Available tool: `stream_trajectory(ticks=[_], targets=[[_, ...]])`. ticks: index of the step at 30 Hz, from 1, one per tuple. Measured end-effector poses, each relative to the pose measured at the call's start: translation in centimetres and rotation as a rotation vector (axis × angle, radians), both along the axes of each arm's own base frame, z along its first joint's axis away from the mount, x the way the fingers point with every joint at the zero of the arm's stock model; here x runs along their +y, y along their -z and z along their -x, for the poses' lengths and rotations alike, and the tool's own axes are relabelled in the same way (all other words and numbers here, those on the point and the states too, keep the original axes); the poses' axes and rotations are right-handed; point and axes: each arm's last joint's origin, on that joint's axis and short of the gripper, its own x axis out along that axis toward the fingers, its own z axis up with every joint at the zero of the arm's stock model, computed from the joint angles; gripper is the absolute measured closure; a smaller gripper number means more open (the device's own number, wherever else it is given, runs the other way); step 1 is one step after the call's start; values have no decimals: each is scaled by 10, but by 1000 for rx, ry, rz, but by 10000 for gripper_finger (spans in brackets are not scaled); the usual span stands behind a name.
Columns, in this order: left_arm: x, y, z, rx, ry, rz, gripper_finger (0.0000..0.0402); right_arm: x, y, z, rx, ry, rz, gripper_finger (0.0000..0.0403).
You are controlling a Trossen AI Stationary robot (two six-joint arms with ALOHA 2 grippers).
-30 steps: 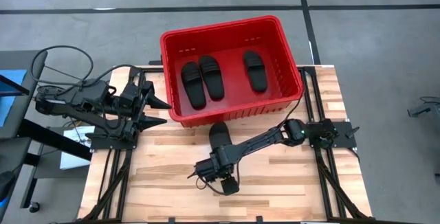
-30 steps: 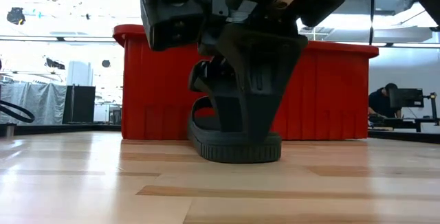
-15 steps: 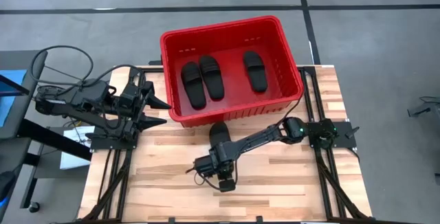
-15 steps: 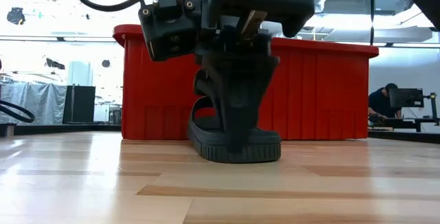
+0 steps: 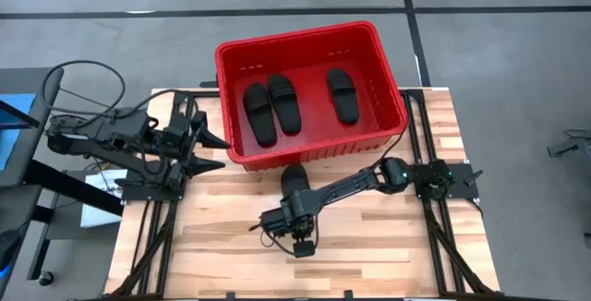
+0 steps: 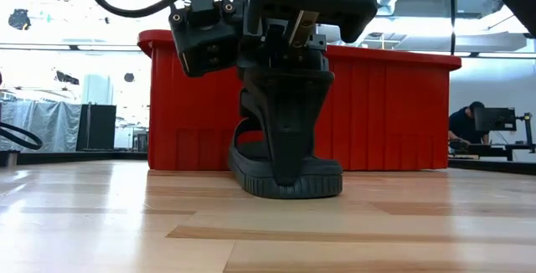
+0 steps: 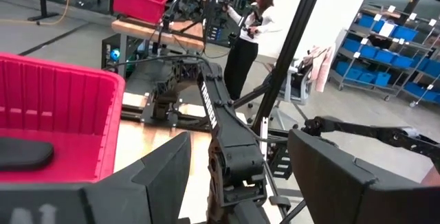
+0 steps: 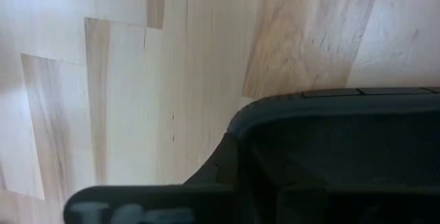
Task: Pick and place slides into bin
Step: Put the black slides into the red bin
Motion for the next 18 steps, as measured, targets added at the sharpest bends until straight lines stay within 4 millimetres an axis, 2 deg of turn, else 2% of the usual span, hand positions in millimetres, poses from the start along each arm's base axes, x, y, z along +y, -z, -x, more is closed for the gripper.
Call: stream_trajectory(ticks=[8, 10, 18], targets=[[0, 0, 0, 9, -4, 51, 168, 3, -12, -2, 0, -12, 6, 402], [0, 0, 0, 12, -6, 69, 168, 4, -24, -3, -14, -32, 2, 402], [0, 0, 0, 16, -9, 94, 168, 18, -51, 3, -10, -88, 24, 403]])
